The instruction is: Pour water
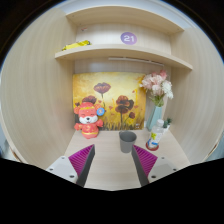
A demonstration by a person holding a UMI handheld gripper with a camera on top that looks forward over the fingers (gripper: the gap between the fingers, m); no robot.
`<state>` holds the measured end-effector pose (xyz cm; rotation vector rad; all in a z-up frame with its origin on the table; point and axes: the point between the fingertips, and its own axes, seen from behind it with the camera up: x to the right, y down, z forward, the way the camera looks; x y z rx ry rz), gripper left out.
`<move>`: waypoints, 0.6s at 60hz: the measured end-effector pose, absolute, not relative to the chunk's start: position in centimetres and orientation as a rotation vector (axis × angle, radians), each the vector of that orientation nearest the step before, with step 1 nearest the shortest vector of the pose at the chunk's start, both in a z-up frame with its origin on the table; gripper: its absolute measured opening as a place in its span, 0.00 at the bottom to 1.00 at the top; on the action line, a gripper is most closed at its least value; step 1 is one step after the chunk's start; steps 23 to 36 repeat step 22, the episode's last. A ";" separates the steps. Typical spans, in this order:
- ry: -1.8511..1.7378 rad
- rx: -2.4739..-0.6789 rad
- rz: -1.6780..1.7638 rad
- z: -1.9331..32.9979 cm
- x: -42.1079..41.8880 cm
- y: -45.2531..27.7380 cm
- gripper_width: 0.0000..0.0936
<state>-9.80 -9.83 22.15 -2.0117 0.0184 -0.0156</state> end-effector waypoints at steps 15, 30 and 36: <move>0.014 -1.993 -0.016 24.5 -11.6 -10.8 0.80; 0.013 -1.986 -0.017 25.1 -12.1 -11.4 0.80; 0.013 -1.986 -0.017 25.1 -12.1 -11.4 0.80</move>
